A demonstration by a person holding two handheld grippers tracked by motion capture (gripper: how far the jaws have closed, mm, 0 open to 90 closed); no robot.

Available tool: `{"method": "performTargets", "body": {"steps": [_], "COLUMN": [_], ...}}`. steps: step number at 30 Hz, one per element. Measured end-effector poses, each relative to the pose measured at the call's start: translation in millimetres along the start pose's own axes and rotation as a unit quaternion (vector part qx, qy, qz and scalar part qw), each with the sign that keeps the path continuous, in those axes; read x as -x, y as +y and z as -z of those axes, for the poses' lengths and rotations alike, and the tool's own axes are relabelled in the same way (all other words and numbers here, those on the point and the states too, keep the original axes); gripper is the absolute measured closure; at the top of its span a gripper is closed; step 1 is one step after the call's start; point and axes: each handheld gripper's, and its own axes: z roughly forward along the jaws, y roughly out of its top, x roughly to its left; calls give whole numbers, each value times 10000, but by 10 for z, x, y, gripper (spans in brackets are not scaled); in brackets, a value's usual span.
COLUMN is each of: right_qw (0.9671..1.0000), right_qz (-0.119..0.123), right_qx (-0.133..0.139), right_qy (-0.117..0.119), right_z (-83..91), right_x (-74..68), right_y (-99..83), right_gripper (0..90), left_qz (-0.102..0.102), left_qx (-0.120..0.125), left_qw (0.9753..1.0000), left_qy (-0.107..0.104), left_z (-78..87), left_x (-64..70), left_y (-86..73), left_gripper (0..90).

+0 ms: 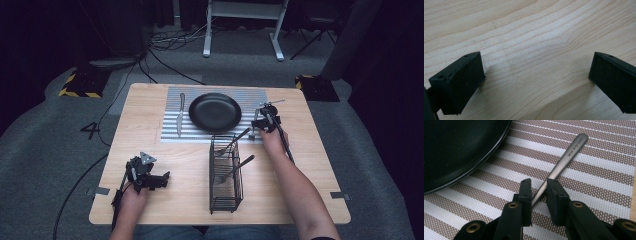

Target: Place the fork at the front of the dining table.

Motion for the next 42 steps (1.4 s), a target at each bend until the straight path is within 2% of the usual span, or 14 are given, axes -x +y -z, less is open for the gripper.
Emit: {"method": "performTargets", "body": {"steps": [2,4,8,9,10,11,12,14,19,25,33,38,40,42], "right_qw": [10000,9996,9998,9998,9998,9998,9989,9984,9962,9953,9932,9926,9936,9952], "right_qz": [20,239,167,203,116,116,48,121,440,583,691,1021,978,763], "right_qx": [-73,-111,-32,10,102,102,203,247,433,290,-101,-193,-234,-184], "right_qy": [12,-142,-124,-62,134,134,419,484,613,715,935,622,507,576], "right_z": [-8,-19,-24,-11,80,80,184,250,656,929,775,643,578,538], "right_x": [-7,-38,-15,-4,20,20,41,43,15,1,-130,-241,-186,-92], "right_y": [47,95,87,80,59,59,36,18,-146,-414,-583,-562,-552,-544], "right_gripper": [781,795,801,844,817,817,784,723,661,629,604,620,624,622], "left_qz": [-2,-1,-1,-1,-2,-2,-3,-1,-1,-2,-1,-1,-1,0], "left_qx": [0,1,0,0,-1,0,-1,0,0,0,0,0,0,0], "left_qw": [10000,10000,10000,10000,10000,10000,10000,10000,10000,10000,10000,10000,10000,10000], "left_qy": [-1,-2,-2,-1,0,-1,-2,-2,1,0,-1,-2,0,-2], "left_z": [0,-1,0,0,0,0,0,0,0,0,0,0,0,0], "left_x": [0,-1,0,0,0,0,-1,0,0,0,0,-1,0,0], "left_y": [0,0,0,0,0,0,0,0,0,0,0,0,0,0], "left_gripper": [0,0,0,0,0,0,0,0,0,0,0,0,0,0]}}
